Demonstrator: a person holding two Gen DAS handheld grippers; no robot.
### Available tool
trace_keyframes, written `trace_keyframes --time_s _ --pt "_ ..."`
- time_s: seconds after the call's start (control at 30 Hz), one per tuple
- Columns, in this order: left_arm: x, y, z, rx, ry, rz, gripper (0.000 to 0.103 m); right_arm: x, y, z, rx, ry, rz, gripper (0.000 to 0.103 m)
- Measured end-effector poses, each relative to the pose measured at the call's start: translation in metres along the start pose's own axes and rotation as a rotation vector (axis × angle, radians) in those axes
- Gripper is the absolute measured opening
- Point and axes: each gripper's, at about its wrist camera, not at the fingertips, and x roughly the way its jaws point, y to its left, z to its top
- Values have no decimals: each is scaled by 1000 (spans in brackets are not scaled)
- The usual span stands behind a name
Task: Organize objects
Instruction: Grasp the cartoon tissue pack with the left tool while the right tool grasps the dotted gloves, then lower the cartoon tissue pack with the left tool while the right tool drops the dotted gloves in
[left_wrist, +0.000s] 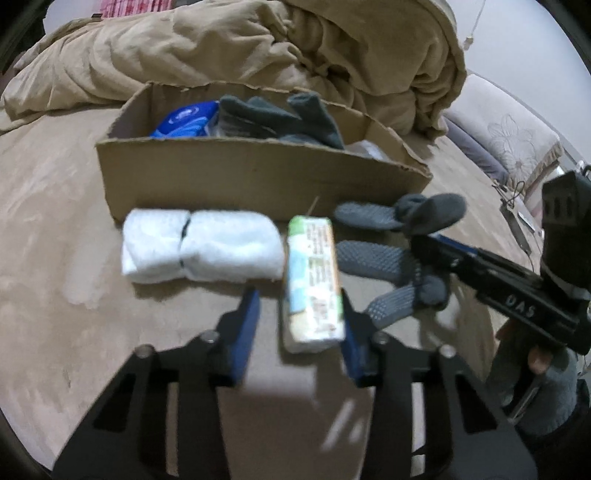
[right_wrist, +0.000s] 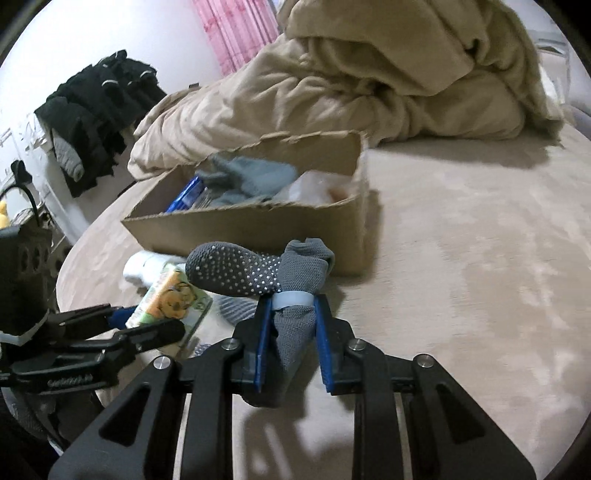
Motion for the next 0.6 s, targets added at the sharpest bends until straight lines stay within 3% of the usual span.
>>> trace_keyframes --time_s 0.13,0.6 --pt "-7 -5 -3 7 -19 -9 26 -14 -1 1 0 -36 9 24" --pt "-62 -5 7 -15 -148 -8 24 -70 22 11 -26 -138 11 24"
